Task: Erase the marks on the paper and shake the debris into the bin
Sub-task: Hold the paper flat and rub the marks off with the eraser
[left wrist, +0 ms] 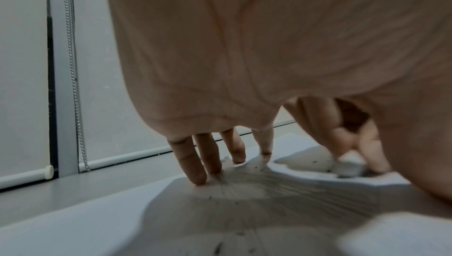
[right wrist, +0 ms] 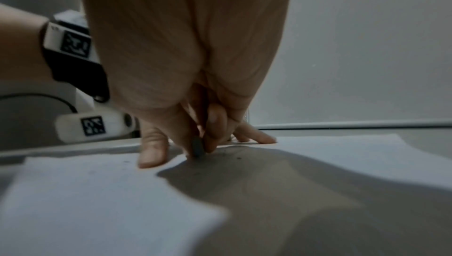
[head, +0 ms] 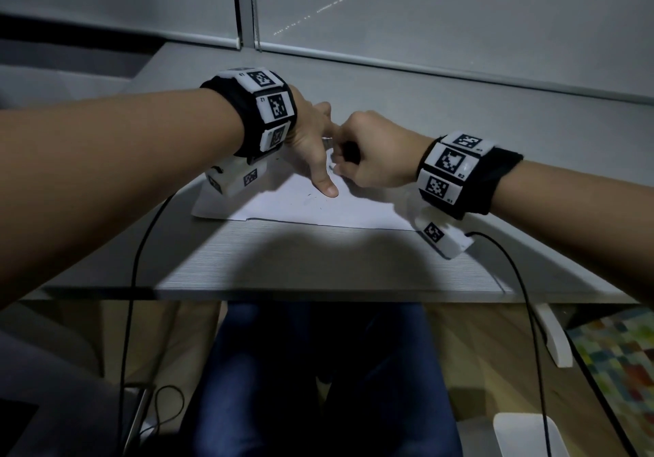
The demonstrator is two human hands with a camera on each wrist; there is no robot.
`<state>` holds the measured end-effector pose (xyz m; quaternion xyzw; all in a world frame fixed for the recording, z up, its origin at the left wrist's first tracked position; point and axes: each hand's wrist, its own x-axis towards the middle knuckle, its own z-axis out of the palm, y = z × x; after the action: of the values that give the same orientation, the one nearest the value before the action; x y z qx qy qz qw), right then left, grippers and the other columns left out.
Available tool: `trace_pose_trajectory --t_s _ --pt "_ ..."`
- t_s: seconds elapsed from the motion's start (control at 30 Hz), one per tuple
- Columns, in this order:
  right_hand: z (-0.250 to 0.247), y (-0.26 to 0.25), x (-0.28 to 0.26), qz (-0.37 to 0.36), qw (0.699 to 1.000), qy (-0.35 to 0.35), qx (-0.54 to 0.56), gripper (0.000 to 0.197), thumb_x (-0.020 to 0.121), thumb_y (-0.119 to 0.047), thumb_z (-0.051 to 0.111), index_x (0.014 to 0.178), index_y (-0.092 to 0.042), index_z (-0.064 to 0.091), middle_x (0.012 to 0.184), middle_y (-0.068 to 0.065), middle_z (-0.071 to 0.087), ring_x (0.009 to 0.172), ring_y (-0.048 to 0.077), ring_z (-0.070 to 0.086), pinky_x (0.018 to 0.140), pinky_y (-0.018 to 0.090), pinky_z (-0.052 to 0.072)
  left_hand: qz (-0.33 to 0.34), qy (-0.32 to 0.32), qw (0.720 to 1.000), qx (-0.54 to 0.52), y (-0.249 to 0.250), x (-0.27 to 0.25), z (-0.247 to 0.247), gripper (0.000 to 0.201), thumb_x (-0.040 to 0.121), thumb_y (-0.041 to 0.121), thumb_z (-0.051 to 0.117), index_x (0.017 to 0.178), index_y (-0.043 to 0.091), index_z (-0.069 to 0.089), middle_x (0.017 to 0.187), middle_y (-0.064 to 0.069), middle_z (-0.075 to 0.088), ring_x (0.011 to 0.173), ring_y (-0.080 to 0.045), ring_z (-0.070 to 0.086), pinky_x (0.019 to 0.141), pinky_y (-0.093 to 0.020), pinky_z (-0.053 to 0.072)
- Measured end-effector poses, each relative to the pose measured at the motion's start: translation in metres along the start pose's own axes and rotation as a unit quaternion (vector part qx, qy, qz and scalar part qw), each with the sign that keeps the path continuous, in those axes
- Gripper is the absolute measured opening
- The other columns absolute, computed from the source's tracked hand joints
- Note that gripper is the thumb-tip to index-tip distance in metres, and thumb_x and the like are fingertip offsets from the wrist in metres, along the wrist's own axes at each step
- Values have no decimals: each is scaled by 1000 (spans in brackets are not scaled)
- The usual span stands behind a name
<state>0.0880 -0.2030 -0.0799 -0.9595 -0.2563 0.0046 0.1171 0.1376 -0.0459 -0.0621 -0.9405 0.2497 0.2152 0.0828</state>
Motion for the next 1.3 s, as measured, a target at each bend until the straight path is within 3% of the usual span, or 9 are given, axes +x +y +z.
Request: trace_pose_trajectory --t_s 0.1,0.23,0.37,0.53,0.7,0.83,1.0,1.2,1.3 --pt "-2 -2 -2 -15 1000 -18 18 15 87 -14 72 73 -9 69 59 -11 58 53 -3 57 51 8 37 -7 1 1000 2 1 -3 0 69 58 84 81 113 48 59 121 2 35 124 -29 46 104 -42 41" --pt "-7 13 10 30 999 14 4 13 84 -18 73 73 -12 72 60 -4 63 52 6 53 58 23 45 -16 0 1000 19 1 0 0 121 54 90 77 158 47 33 131 1 34 135 -33 44 111 -50 40" --pt "-6 15 12 51 998 31 -12 12 84 -17 71 74 -12 72 63 -1 65 57 7 58 61 25 46 -21 -6 1000 2 1 0 -2 128 50 92 79 161 54 26 129 2 34 135 -33 43 113 -51 40" --pt "0 -1 0 -7 1000 -2 12 14 85 -16 70 73 -11 71 61 -10 62 55 -2 58 52 9 39 -25 -7 1000 4 1 -3 -2 62 53 87 83 96 52 55 124 2 36 127 -32 49 111 -50 43" --pt "-6 15 13 41 999 28 -12 13 83 -19 73 72 -14 71 60 -5 62 54 9 55 60 30 53 -15 1 1000 8 2 2 0 124 55 88 80 161 51 28 130 1 33 135 -32 43 106 -45 38" --pt "-6 16 13 48 998 27 -18 12 84 -18 72 74 -14 71 64 -1 67 59 16 62 62 34 57 -15 4 1000 -10 1 1 -1 125 53 89 81 160 53 29 128 3 33 131 -32 45 101 -43 40" --pt "-3 10 -7 -6 1000 -3 18 14 88 -17 73 76 -11 73 60 -9 62 55 -1 57 54 9 38 -3 6 1000 -19 2 1 0 112 53 86 83 151 59 37 126 1 31 128 -30 43 94 -41 35" --pt "-8 24 5 43 999 24 -9 12 87 -20 75 77 -14 73 66 -1 69 61 17 63 65 34 58 -16 -6 1000 -17 2 6 -2 136 47 89 82 161 59 15 129 1 29 137 -35 42 98 -46 39" --pt "-8 19 -2 21 1000 10 -5 12 89 -19 74 80 -11 74 68 -3 69 62 6 63 63 26 50 -15 -5 1000 -7 3 6 -3 131 49 90 81 160 60 19 129 1 30 130 -32 43 96 -45 38"
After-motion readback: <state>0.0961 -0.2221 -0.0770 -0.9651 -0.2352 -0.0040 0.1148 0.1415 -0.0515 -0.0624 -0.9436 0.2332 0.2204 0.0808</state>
